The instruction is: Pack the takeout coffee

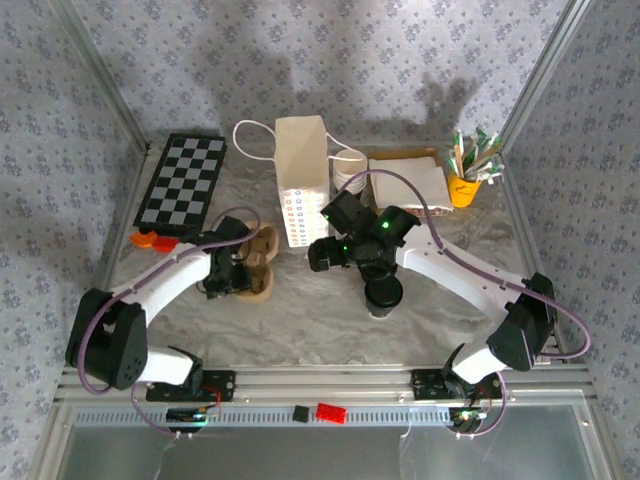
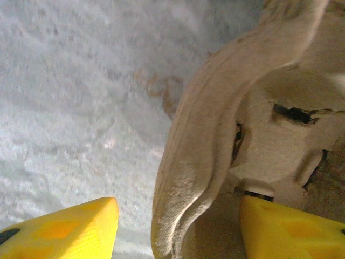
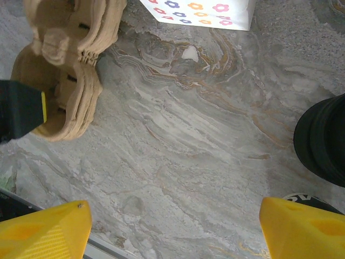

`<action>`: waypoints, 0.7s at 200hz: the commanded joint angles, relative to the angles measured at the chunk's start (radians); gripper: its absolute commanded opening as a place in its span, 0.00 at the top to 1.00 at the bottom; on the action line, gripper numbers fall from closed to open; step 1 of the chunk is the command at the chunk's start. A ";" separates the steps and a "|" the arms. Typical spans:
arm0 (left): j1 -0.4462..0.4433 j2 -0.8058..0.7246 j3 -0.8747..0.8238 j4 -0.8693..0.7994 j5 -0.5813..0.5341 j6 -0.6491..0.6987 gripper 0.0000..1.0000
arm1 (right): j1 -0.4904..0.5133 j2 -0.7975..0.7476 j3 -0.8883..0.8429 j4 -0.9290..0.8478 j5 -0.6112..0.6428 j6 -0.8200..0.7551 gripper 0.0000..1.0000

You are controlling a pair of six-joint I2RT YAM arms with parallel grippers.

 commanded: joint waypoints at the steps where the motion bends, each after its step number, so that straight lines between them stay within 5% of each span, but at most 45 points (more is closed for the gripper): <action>1: -0.029 -0.076 -0.029 -0.117 -0.004 -0.093 0.40 | -0.007 -0.008 -0.023 -0.012 -0.016 -0.021 0.17; 41: -0.185 -0.219 -0.083 -0.235 -0.016 -0.296 0.38 | -0.008 -0.006 -0.054 0.008 -0.014 -0.030 0.17; 80: -0.322 -0.320 -0.069 -0.152 0.024 -0.448 0.37 | -0.005 0.006 -0.062 0.006 -0.003 -0.032 0.17; 107: -0.309 -0.317 0.017 -0.208 -0.052 -0.394 0.33 | 0.010 0.016 -0.048 0.000 0.032 -0.031 0.17; 140: -0.142 -0.382 0.071 -0.193 -0.087 -0.261 0.34 | 0.071 0.075 0.016 0.031 0.067 -0.037 0.18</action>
